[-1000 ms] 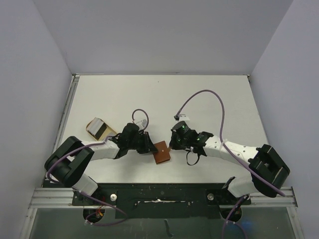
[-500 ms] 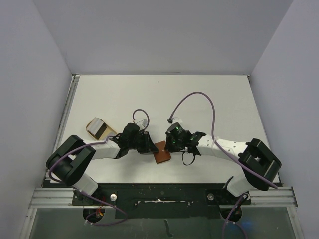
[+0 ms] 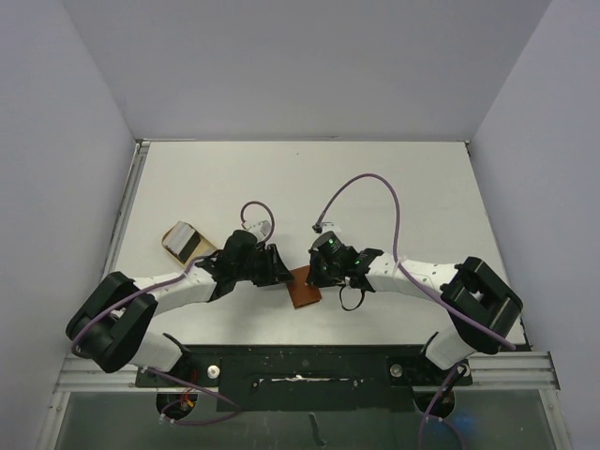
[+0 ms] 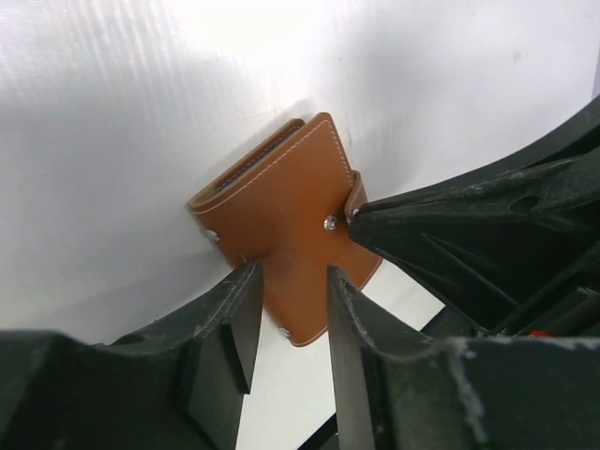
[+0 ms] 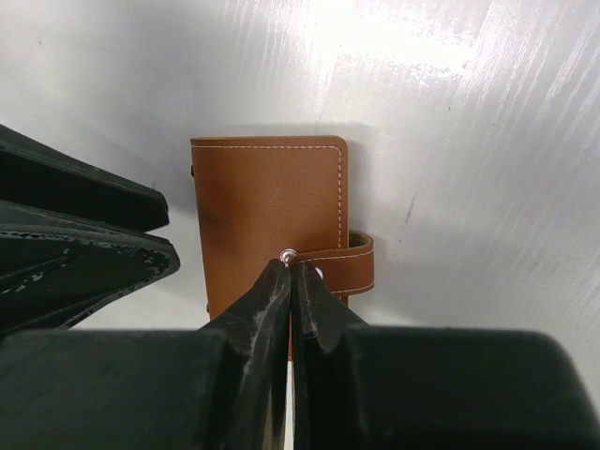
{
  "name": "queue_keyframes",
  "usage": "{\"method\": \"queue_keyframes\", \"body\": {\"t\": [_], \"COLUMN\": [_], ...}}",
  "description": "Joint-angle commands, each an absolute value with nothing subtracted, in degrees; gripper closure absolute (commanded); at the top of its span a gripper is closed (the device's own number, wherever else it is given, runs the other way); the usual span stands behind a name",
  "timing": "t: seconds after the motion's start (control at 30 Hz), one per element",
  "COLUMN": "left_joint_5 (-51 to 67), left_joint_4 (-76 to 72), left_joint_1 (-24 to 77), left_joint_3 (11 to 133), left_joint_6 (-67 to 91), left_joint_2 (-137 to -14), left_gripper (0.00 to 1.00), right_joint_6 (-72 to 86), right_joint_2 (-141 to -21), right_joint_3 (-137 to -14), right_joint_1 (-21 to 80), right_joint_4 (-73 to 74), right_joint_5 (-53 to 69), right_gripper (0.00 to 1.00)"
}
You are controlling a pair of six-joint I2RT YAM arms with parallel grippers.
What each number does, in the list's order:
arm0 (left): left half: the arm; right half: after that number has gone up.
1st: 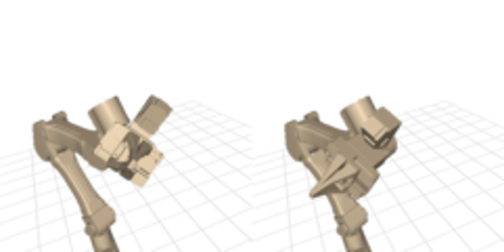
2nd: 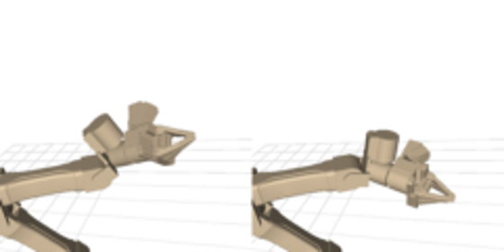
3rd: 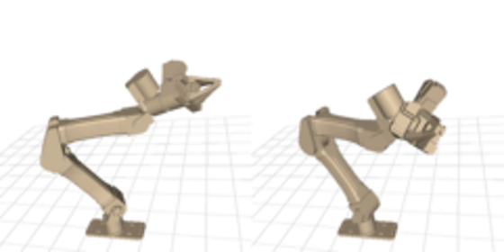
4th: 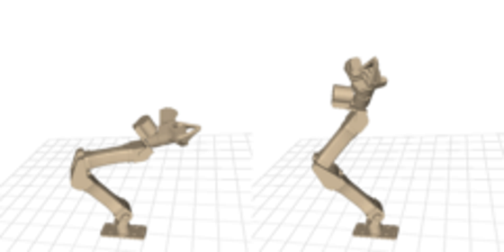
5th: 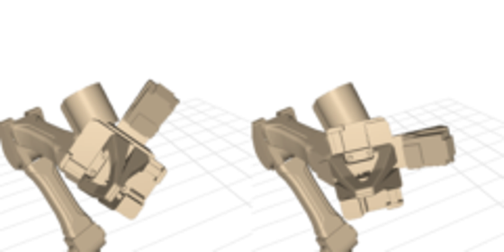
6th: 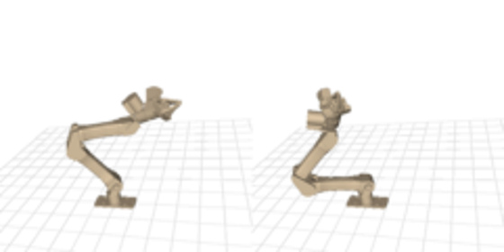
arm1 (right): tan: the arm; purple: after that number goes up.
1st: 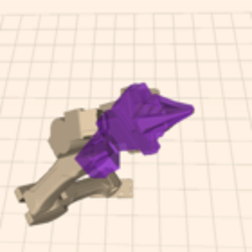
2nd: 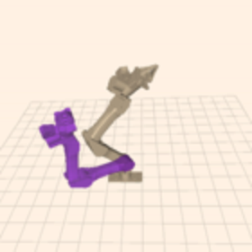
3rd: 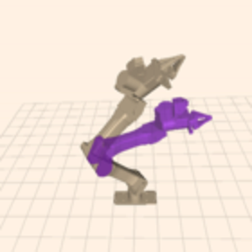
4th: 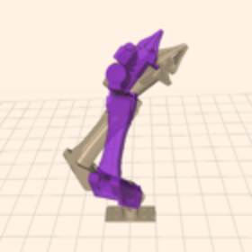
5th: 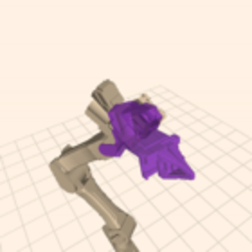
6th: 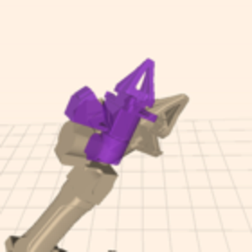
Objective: Put the credit cards into the card holder
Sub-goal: Close the card holder at the center of the board.
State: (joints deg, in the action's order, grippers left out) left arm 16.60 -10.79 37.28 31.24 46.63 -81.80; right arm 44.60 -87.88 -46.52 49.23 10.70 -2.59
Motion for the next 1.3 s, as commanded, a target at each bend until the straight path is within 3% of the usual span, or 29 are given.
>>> {"method": "queue_keyframes", "body": {"t": [0.0, 0.6, 1.27], "left_joint_5": [11.1, 15.9, 18.6], "left_joint_4": [-5.9, -12.8, -18.1], "left_joint_1": [36.8, 36.4, 36.5], "left_joint_3": [32.9, 31.2, 29.2], "left_joint_6": [44.1, 44.8, 47.8], "left_joint_2": [-78.5, -85.4, -85.2], "left_gripper": [0.66, 0.65, 0.65], "right_joint_6": [45.5, 46.5, 47.0], "right_joint_2": [-87.6, -88.3, -89.3], "right_joint_3": [-47.6, -48.4, -48.5], "right_joint_1": [49.6, 49.6, 49.7], "right_joint_4": [8.1, 6.3, 4.9], "right_joint_5": [-2.0, 0.7, 1.3], "right_gripper": [1.0, 1.0, 1.0]}}
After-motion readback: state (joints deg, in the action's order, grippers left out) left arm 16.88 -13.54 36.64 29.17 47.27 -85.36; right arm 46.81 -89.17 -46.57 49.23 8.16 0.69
